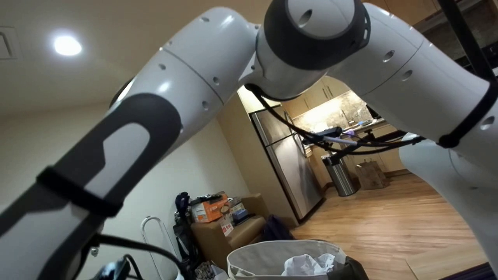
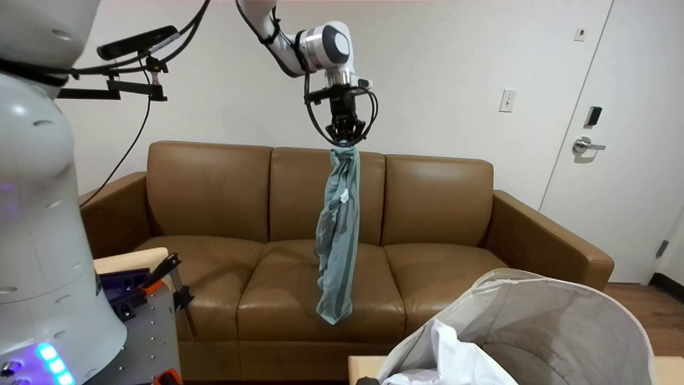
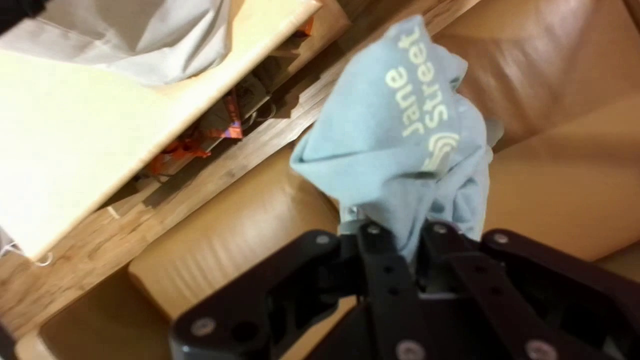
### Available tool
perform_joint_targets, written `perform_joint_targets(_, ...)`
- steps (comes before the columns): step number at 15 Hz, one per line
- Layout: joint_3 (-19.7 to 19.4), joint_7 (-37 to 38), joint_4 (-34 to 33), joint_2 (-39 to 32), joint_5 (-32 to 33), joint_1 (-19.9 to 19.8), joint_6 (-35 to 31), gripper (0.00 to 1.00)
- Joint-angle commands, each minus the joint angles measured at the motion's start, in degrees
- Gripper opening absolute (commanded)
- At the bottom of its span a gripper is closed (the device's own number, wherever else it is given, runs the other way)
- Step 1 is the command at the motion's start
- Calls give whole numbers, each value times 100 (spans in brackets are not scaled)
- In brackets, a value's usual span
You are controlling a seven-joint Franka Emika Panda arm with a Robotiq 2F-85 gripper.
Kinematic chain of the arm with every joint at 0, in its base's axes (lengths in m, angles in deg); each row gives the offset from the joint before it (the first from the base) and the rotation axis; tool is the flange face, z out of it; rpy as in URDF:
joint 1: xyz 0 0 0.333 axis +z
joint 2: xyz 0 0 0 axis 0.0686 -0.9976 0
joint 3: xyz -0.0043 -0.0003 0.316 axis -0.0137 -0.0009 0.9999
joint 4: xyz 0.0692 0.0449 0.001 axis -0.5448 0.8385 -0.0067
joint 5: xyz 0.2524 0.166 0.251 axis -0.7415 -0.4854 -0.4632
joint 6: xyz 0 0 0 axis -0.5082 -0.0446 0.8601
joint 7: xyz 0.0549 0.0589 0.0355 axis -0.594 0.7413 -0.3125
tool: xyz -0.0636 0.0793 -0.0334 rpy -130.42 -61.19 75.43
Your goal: Move all the clothes from the couch and put them in the carrier bag
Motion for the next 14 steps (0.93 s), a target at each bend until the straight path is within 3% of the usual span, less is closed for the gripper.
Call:
perform_joint_targets(1, 80, 769, 259, 948, 704, 61, 592, 4)
perform_joint_targets(2, 243, 379, -62, 451, 429, -145, 402, 11)
perform_joint_targets(6, 296, 597, 91, 898, 602, -148, 623, 11)
perform_joint_targets(7, 294, 626, 124, 888, 615, -147, 622, 4)
perform_joint_targets(9, 312, 712, 38, 775, 791, -150, 509, 4)
perform_joint_targets(14, 143, 1443, -113, 1647, 1676, -292, 840, 4)
